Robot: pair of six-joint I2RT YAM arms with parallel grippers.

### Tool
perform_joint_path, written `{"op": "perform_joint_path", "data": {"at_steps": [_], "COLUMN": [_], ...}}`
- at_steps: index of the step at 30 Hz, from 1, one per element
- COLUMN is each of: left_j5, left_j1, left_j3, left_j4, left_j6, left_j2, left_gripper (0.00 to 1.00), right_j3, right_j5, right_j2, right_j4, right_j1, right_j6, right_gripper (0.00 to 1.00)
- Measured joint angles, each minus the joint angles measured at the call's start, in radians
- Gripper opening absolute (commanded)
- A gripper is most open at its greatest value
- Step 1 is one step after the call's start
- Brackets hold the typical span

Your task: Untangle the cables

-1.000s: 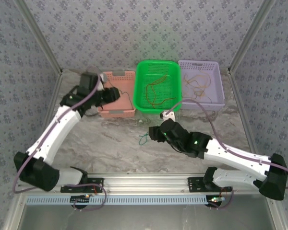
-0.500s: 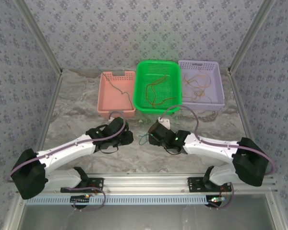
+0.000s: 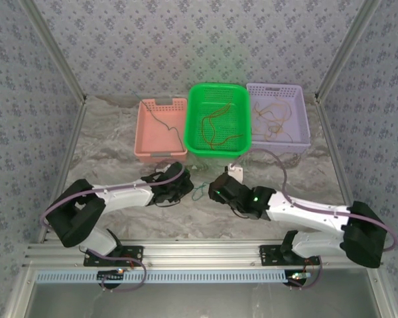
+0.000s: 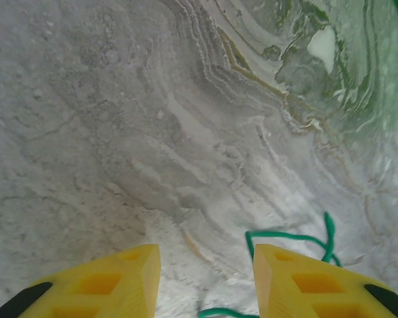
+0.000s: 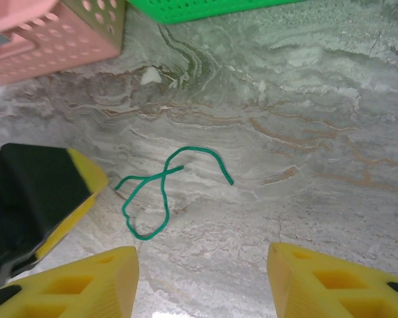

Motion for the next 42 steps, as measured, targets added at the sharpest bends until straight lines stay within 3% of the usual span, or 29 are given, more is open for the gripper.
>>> {"op": "perform_joint_path", "data": {"at_steps": [4, 11, 15, 20, 26, 33, 42], "left_j5": [0.002, 0.027, 0.034, 0.043, 0.051, 0.023, -0.028], "left_j1": [0.000, -0.007, -0.013, -0.015, -0.017, -0.034, -0.051], "left_j3": [0.000, 0.000, 0.001, 0.001, 0.001, 0.000, -0.014], "left_j4": [0.067, 0.133, 0.152, 0.178, 0.197, 0.202, 0.254], "left_j6": [-0.098, -0.208, -0.237, -0.251, -0.260, -0.225, -0.016], "left_j2": [0.016, 0.089, 0.101, 0.119, 0.130, 0.094, -0.203], "left_gripper": [0.45, 0.37, 0.26, 0.21, 0.00, 0.00, 0.00], "right_j3": [-0.042, -0.064, -0.064, -0.064, -0.064, -0.065, -0.078], "right_j5": [0.000, 0.002, 0.002, 0.003, 0.006, 0.006, 0.005], "right_j2": [-0.074, -0.141, -0.148, -0.148, -0.143, -0.150, -0.362], "right_j4": [0.004, -0.001, -0.002, -0.003, -0.003, -0.004, -0.010], "right_j1": [0.006, 0.010, 0.011, 0.013, 0.013, 0.014, 0.001], "right_j6": [-0.001, -0.004, -0.005, -0.005, -0.008, -0.007, 0.080], "right_gripper": [0.56, 0.54, 0.53, 0.53, 0.52, 0.51, 0.55]}}
